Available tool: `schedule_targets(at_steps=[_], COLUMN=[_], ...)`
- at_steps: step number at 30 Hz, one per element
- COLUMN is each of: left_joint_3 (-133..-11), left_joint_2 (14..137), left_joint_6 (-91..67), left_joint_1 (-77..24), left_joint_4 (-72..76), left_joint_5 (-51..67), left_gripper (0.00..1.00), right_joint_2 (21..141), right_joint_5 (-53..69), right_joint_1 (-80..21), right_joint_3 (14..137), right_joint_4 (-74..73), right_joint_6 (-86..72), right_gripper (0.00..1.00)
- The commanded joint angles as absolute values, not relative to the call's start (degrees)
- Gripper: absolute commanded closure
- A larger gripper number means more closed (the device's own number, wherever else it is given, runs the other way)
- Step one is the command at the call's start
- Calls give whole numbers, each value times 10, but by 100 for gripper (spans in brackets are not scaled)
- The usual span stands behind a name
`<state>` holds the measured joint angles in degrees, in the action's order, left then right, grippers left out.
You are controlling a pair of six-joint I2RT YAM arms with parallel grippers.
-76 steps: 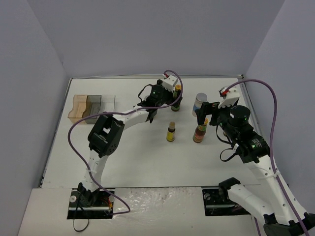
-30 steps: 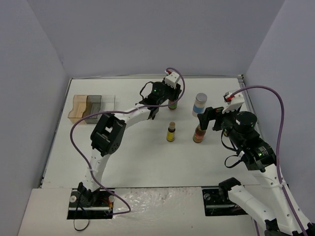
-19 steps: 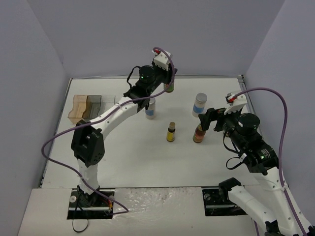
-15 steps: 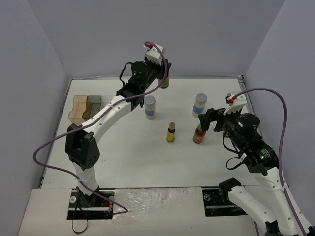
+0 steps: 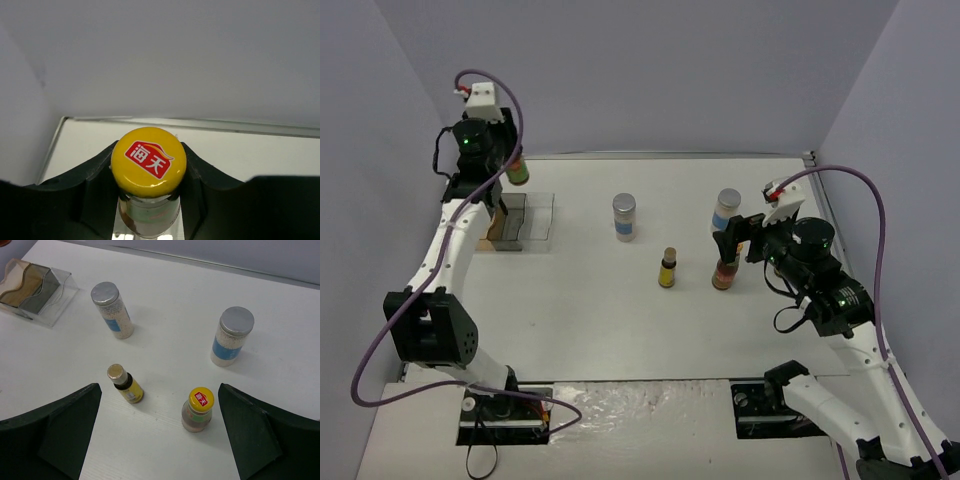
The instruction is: Organize the condiment bottles
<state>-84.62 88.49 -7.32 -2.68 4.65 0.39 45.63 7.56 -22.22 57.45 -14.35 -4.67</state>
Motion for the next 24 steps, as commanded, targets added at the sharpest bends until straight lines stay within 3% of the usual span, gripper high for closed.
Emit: schedule_targets(at_steps=[1, 8, 24], left_joint_3=[-826, -803, -750], left_joint_2=[843, 892, 974], left_joint_6=[-86, -71, -63], left_joint_1=[50, 119, 159], left_joint_4=[161, 217, 358], left_joint_5=[20, 40, 66], left_gripper=[100, 100, 100], right_joint_2=[482, 515, 557], right_joint_5=[104, 122, 117], right_joint_1=[-226, -226, -226], right_joint_3=[592, 592, 589], right_joint_4=[-89, -82, -76], right_joint_6=[-41, -38, -38], right_gripper=[0, 0, 0])
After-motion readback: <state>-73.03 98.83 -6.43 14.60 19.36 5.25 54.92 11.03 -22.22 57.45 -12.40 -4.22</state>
